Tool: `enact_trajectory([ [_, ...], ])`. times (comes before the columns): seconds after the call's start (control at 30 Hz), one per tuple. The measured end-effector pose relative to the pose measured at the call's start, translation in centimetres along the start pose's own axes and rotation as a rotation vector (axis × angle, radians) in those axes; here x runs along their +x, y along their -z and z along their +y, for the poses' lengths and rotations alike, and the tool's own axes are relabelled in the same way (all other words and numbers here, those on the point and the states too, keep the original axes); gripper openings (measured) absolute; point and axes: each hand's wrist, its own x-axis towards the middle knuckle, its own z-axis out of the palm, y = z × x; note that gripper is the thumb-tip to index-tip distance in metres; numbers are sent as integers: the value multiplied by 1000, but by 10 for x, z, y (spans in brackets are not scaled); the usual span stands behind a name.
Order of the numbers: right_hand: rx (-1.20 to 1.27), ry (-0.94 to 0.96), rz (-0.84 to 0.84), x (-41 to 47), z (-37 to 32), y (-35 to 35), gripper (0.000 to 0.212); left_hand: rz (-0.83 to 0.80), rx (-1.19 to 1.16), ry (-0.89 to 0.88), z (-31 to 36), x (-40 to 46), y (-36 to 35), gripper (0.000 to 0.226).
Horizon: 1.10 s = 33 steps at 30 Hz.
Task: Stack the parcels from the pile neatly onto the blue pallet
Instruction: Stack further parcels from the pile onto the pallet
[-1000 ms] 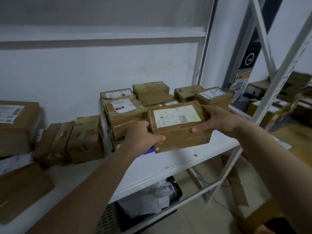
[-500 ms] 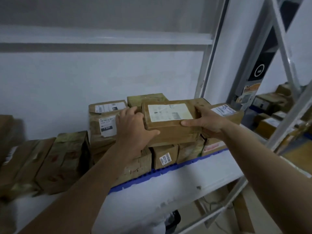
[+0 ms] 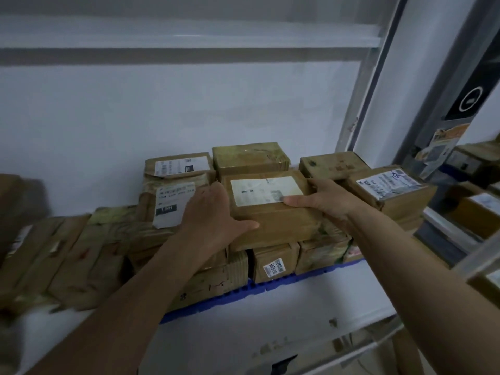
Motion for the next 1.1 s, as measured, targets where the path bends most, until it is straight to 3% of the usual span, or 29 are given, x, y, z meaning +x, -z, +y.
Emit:
enact_trajectory([
  [0.1,-20,2,-33,5,-1,3,88,0,75,24,3,-3,-7,77],
  [0.43,-24,77,-75,18,-4,8,70,-66,243,84,8,-1,-21,122],
  [0.77,-64,70,-119,24,-7,11,68,-5,281,53,11,1,-24,100],
  [0.97,-87,56,-128,26,-5,11,69,-45,346,59,12,3,-24,101],
  [1.1,-311,200,-53,18,-19,12,71,-50,220,85,22,5,-7,89],
])
